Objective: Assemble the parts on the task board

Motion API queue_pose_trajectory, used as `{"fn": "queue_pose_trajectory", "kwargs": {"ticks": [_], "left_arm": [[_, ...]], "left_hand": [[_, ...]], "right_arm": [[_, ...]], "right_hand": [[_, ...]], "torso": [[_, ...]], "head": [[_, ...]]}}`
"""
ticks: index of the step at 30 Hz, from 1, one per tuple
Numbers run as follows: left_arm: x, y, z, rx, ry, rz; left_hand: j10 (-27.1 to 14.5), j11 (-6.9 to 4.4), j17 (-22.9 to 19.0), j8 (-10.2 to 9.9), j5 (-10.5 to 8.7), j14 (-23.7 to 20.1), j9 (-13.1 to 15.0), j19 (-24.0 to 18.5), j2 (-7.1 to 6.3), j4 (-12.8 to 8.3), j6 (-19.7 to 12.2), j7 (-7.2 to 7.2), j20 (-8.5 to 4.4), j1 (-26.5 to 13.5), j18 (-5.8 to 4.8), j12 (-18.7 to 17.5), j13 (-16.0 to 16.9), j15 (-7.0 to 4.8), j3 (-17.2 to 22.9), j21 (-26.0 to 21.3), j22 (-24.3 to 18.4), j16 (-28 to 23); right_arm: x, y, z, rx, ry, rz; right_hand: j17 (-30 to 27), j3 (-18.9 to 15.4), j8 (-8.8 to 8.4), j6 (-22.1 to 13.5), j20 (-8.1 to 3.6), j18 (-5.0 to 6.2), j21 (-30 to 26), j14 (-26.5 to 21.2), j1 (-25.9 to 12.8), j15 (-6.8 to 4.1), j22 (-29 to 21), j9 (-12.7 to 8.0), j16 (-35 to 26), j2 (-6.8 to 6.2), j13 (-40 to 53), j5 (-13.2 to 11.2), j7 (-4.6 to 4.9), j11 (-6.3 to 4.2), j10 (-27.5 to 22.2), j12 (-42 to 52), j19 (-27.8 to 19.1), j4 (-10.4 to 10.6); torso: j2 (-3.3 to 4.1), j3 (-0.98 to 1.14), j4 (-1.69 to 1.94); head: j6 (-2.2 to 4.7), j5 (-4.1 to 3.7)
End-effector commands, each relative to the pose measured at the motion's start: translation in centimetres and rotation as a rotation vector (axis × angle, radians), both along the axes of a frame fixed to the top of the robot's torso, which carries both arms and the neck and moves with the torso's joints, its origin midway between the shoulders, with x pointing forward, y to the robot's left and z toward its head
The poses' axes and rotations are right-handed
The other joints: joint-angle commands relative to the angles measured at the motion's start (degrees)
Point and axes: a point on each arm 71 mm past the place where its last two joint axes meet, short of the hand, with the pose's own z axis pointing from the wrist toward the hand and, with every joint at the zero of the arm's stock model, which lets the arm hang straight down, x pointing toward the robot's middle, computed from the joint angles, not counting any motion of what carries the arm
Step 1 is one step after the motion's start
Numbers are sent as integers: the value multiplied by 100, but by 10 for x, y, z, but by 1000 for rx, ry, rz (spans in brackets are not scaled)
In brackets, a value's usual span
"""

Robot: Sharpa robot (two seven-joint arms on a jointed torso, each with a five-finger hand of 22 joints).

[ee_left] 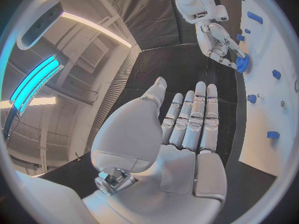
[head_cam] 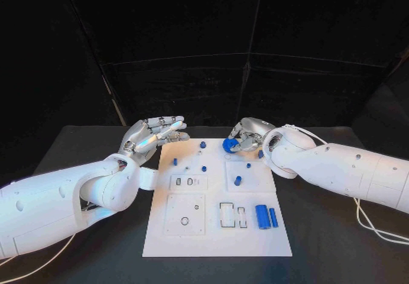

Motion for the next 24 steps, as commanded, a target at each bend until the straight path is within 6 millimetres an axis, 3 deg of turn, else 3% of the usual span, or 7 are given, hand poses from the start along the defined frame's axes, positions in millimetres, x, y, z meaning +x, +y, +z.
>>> {"fn": "queue_pose_trajectory", "kwargs": {"ticks": [1,5,9,13,16,24], "left_arm": [[-1,0,1,2,-10,-6],[-1,-1,1,1,-10,-7],[-1,-1,2,1,-11,-6],[-1,-1,2,0,-12,-8],[-1,-2,2,0,-12,-8],[-1,-1,2,2,-12,-5]], "left_hand": [[27,20,0,-40,3,2,-2,2,61,-32,28,225,47,-13,18,-31,-1,25,8,-29,-6,-27],[30,20,1,-41,3,5,-2,3,66,-39,30,224,47,-7,19,-33,-1,25,10,-30,-7,-30],[30,20,1,-41,3,5,-2,3,66,-39,30,224,47,-7,19,-33,-1,25,10,-30,-7,-30],[30,20,1,-41,3,5,-2,3,66,-39,30,224,47,-7,19,-33,-1,25,10,-30,-7,-30],[30,20,1,-41,3,5,-2,3,66,-39,30,224,47,-7,19,-33,-1,25,10,-30,-7,-30],[34,19,2,-45,2,8,-1,5,65,-55,33,223,47,4,19,-38,0,24,12,-31,-9,-34]], "right_arm": [[-6,15,5,2,-33,45],[-11,37,8,6,-51,84],[-12,57,9,5,-69,114],[-12,77,9,2,-77,141],[-11,85,8,-5,-74,145],[-2,97,1,-27,-57,134]], "right_hand": [[778,163,77,311,-31,-82,21,442,-67,-20,-7,270,21,-33,8,40,-144,-52,-1,-22,-3,105],[779,206,49,288,-28,-83,21,443,-112,-16,-5,256,21,-49,10,52,-135,-45,0,-26,-2,102],[788,251,25,273,-24,-85,24,445,-153,-10,4,246,24,-61,20,82,-126,-38,6,-25,1,101],[794,272,14,268,-21,-85,25,446,-183,-7,5,242,26,-68,24,85,-121,-34,9,-24,2,106],[798,288,2,262,-18,-85,25,447,-211,-4,5,239,28,-76,25,84,-117,-30,9,-27,2,110],[800,317,-23,246,-13,-84,22,448,-264,3,0,233,29,-90,23,80,-108,-22,6,-33,2,122]], "torso": [[2,-4,8],[7,-2,19],[5,-2,2],[10,0,7],[6,3,-5],[10,9,3]], "head": [[-1,40],[-9,74],[-32,114],[-44,113],[-52,128],[-74,123]]}}
